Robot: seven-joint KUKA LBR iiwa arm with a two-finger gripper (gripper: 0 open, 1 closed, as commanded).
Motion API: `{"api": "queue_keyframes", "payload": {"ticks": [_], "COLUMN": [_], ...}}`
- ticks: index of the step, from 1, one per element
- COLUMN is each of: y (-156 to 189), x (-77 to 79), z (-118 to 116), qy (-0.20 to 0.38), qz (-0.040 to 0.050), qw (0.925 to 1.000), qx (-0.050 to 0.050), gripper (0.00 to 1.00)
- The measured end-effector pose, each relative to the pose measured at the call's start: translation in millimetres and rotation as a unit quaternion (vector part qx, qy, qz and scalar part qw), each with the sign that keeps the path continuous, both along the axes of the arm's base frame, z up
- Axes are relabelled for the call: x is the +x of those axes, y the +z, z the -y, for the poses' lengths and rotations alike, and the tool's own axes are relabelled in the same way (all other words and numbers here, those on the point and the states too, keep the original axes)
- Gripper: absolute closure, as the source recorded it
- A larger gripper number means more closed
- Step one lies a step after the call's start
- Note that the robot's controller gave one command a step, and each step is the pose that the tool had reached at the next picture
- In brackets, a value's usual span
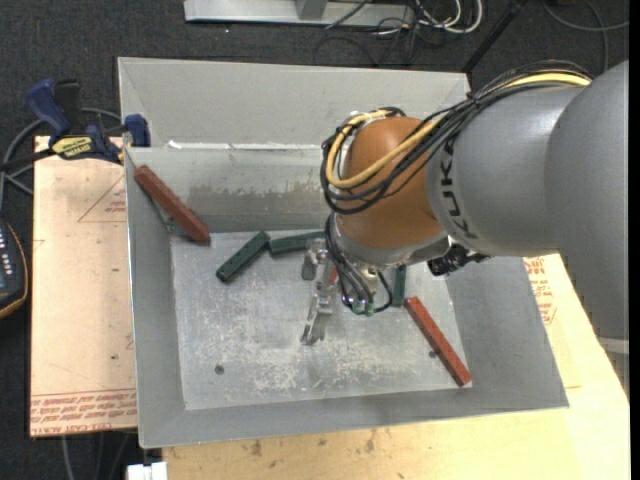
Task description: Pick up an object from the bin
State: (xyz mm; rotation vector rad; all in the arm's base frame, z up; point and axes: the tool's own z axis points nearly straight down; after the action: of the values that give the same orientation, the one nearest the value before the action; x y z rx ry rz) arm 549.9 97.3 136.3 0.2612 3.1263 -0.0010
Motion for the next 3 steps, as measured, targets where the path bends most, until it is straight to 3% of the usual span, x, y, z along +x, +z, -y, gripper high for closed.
{"api": "queue_keyframes", "payload": {"ticks": [1, 2, 3], "y": [-13, -68, -63], "x": [58.1, 98.6, 99.5], "z": [18, 15, 15], "qy": [-0.095, -0.116, -0.117], "qz": [-0.0001, -0.0026, 0.0], "qw": [0.9955, 0.9932, 0.9932], "qx": [0.001, 0.001, 0.002], "gripper": [0.0, 0.0, 1.0]}}
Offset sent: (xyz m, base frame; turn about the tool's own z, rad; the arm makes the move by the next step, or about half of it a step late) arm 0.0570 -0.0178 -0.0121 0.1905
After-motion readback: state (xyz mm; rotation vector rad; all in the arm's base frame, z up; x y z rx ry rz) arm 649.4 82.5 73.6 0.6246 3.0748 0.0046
